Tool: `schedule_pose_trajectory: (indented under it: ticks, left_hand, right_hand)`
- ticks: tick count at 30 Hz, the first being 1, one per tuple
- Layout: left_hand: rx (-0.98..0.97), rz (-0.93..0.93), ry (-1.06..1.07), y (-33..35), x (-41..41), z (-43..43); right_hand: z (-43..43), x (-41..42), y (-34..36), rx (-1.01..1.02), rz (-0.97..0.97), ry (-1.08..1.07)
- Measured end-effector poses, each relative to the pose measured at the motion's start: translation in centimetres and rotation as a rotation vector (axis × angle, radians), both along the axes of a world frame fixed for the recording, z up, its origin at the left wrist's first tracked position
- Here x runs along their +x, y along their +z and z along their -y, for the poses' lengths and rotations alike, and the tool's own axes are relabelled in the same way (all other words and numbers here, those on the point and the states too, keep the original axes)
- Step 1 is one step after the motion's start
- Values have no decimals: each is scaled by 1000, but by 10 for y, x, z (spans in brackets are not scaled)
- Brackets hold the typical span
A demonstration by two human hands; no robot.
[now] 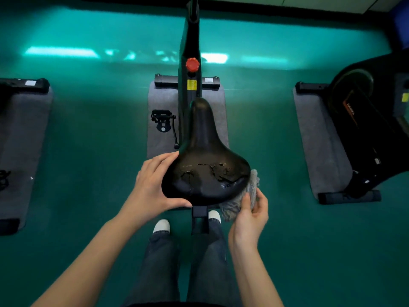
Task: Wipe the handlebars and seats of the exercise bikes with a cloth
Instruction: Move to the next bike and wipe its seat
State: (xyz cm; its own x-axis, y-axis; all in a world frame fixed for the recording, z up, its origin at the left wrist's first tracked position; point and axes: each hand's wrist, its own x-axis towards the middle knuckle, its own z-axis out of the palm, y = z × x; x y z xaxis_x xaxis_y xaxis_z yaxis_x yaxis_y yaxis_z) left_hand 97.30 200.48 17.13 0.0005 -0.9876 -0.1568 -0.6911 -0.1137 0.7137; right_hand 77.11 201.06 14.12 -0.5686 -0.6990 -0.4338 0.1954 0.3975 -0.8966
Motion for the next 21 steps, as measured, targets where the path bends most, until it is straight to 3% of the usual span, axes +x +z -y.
schedule_pose_trajectory:
  ticks: [7, 12, 16, 21]
  left_hand:
    - [69, -87, -66, -12, 29, 4]
    - [60, -150, -72, -18, 32, 5]
    - [55, -194, -49, -19, 31, 4]
    - [75, -238, -36, -22, 32, 2]
  right_hand:
    - [-56, 37, 15, -25, -170, -60]
    - [-6, -3, 33, -156, -383, -39]
    - [54, -5, 38, -94, -544, 244]
    - [41, 20, 41, -139, -728, 464]
